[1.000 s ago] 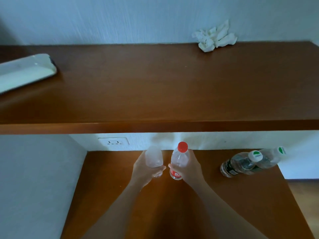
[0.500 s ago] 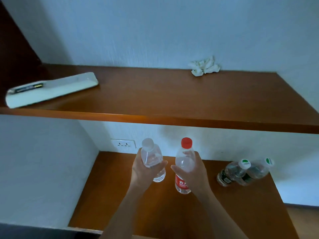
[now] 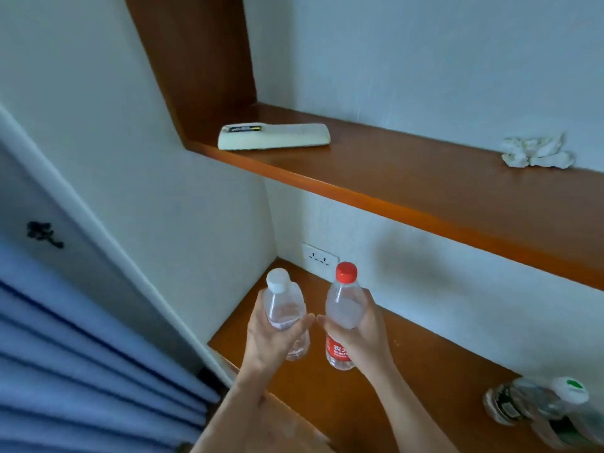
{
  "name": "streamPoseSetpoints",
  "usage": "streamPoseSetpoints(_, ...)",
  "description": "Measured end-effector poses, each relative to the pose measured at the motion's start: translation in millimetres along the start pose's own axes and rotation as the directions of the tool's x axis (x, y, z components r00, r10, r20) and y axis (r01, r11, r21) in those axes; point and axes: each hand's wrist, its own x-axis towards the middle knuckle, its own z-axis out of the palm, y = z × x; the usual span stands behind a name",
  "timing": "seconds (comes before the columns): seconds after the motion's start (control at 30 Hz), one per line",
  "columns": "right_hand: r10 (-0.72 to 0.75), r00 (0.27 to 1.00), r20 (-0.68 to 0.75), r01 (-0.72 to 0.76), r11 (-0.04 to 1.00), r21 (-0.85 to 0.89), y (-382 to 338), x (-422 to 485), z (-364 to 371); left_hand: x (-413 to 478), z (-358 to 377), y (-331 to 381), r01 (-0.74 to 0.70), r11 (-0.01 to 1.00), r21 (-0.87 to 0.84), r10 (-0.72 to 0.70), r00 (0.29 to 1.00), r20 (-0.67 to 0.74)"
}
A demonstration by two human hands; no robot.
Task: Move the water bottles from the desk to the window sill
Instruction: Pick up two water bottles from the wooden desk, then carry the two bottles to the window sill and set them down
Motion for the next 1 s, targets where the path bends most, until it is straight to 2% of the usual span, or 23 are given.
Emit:
streamPoseSetpoints(0.2, -0.093, 0.949, 0.300, 0.076, 0.995, 0.069, -27, -18, 39, -62, -55, 5, 0.055, 0.997, -0.050, -0.067, 0.947, -0.313)
streamPoseSetpoints(0.37, -0.175, 0.835, 0.522, 0.115, 0.983, 0.146, -34, -66, 81, -136, -94, -6, 0.156, 0.985, -0.077, -0.173, 0.816, -0.552)
streamPoseSetpoints(0.53, -0.215, 0.677, 0.704, 0.125, 0.976, 0.177, -38, -108, 133, -210, -131, -15, 0.212, 0.966, -0.150, -0.250, 0.599, -0.761)
streamPoseSetpoints(0.7, -0.267, 0.487, 0.831, 0.157, 0.963, 0.217, -53, -165, 195, -289, -167, -20, 0.260, 0.948, -0.182, -0.268, 0.352, -0.897)
streamPoseSetpoints(0.9, -0.300, 0.259, 0.918, 0.152, 0.951, 0.268, -75, -243, 260, -371, -204, -26, 0.326, 0.921, -0.214, -0.257, 0.093, -0.962)
streamPoseSetpoints(1.0, -0.318, 0.166, 0.934, 0.164, 0.942, 0.291, -85, -280, 292, -404, -225, -25, 0.364, 0.903, -0.228, -0.242, -0.007, -0.970)
